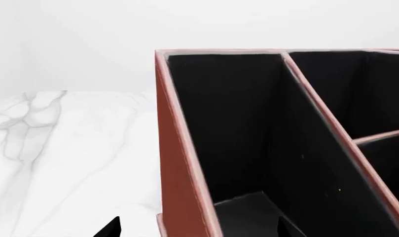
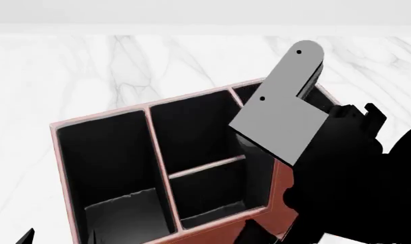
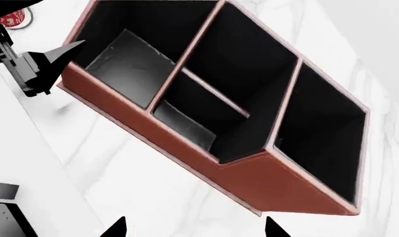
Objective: Pick up the book and place it in the left compartment of the caddy.
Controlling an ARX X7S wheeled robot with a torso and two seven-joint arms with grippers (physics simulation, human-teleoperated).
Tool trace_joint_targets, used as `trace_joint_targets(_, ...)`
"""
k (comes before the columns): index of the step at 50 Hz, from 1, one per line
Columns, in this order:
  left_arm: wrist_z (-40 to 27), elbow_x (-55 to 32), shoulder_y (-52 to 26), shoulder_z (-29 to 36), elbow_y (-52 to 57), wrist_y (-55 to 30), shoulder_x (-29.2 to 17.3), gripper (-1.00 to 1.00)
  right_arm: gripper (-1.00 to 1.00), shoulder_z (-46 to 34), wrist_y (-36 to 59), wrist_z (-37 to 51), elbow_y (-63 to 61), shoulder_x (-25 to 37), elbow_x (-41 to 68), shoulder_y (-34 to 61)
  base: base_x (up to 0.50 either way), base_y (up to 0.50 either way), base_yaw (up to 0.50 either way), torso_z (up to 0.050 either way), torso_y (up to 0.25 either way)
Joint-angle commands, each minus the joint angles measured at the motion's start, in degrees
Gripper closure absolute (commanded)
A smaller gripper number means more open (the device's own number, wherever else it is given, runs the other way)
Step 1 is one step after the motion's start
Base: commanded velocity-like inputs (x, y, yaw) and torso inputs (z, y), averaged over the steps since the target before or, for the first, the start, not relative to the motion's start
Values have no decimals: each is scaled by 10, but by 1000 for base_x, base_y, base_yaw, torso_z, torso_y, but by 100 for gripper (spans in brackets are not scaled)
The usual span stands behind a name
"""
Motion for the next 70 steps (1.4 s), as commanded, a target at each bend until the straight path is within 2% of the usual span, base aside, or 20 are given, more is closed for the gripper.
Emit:
trace_joint_targets(1,-3,-3,0,2,0,1,-2,-100,-100,-98,-6,48,-25,35,106,32,0,0,0,0,0)
trace_joint_targets(47,-13,-7,-2,14,-3,6,-10,-100,-100,-210,-8,54,-30,76,48,53,0,0,0,0,0)
trace_joint_targets(70,-18,-8,-2,21,-6,10,-13,-100,-100,-235,-25,11,-28,92,-26,48,0,0,0,0,0)
